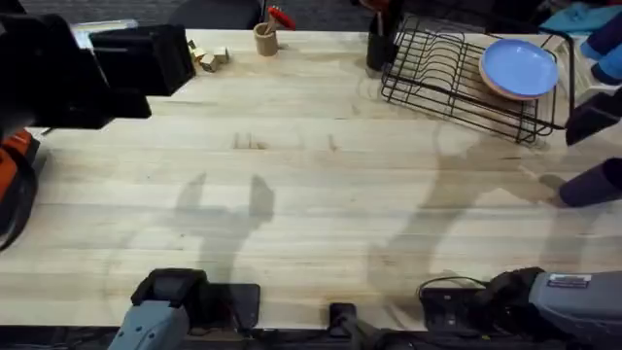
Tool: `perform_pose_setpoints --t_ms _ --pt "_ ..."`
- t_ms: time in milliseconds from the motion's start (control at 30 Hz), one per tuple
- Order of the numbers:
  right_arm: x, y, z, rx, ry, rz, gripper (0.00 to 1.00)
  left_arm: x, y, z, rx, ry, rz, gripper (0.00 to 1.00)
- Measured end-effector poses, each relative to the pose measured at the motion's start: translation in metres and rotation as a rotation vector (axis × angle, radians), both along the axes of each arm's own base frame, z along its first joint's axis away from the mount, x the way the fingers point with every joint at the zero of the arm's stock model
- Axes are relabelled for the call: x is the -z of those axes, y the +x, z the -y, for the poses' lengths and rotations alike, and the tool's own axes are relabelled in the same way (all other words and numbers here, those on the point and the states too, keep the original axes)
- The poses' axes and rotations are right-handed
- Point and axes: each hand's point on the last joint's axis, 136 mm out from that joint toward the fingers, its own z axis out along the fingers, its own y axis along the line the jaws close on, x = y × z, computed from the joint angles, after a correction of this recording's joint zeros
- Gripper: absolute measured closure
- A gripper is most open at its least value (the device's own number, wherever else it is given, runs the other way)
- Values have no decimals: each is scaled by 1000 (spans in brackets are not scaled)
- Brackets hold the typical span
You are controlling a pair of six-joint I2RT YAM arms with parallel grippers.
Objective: Pick up the cup on the table and put them onto the rack.
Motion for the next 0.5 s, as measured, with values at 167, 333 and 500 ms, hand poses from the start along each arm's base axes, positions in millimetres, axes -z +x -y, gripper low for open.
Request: perform_pose_setpoints --t_ms 167,333,500 --pt "0 1 0 -3 -1 1 6 0 0 0 0 0 0 7" --pt "6 1 -1 -4 14 -17 6 0 0 0 0 0 0 7" --pt "17 2 0 -5 36 -43 6 0 0 0 0 0 0 8"
